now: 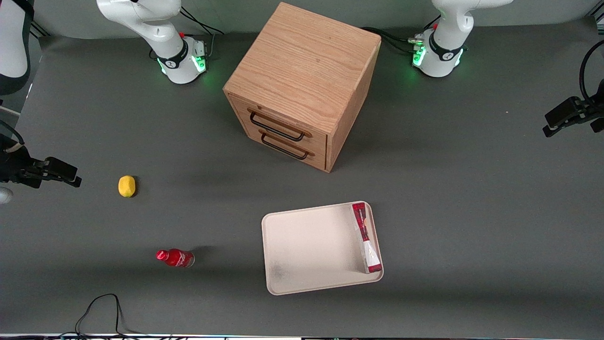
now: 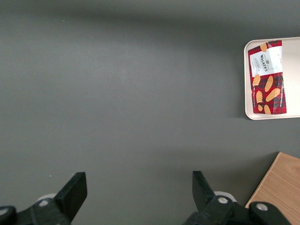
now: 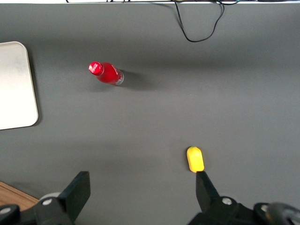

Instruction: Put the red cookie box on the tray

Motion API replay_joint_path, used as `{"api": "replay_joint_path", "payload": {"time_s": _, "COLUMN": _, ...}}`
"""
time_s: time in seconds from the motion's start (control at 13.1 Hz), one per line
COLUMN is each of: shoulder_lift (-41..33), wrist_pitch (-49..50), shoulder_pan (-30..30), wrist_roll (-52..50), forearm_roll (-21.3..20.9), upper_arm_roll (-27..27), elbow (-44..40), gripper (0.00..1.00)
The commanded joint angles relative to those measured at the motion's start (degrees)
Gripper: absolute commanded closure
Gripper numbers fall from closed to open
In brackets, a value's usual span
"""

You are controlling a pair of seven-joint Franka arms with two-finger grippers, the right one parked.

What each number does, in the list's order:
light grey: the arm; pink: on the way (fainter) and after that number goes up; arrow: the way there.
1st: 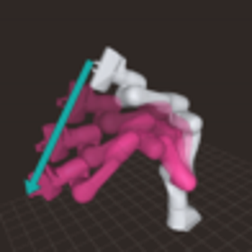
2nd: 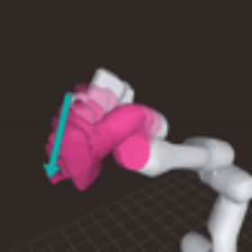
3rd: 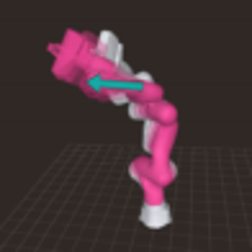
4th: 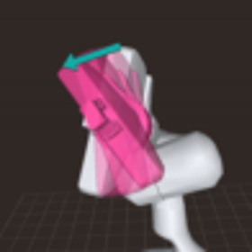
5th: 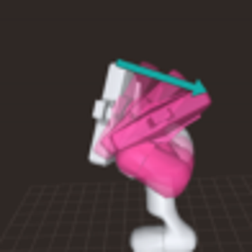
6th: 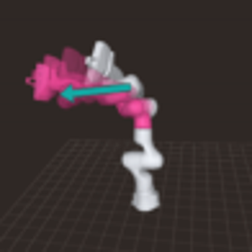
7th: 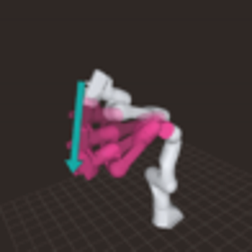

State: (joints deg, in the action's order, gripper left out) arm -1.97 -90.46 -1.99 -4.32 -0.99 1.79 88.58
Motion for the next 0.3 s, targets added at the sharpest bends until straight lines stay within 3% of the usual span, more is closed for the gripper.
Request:
{"api": "replay_joint_path", "payload": {"time_s": 0.0, "shoulder_lift": -1.9, "wrist_pitch": 1.0, "shoulder_pan": 1.5, "wrist_roll": -0.3, "forearm_roll": 0.4, "upper_arm_roll": 0.1, "elbow": 1.8, "gripper": 0.0}}
{"api": "replay_joint_path", "payload": {"time_s": 0.23, "shoulder_lift": -1.7, "wrist_pitch": 1.2, "shoulder_pan": 0.8, "wrist_roll": -0.5, "forearm_roll": 0.4, "upper_arm_roll": 1.6, "elbow": 1.5, "gripper": 0.0}}
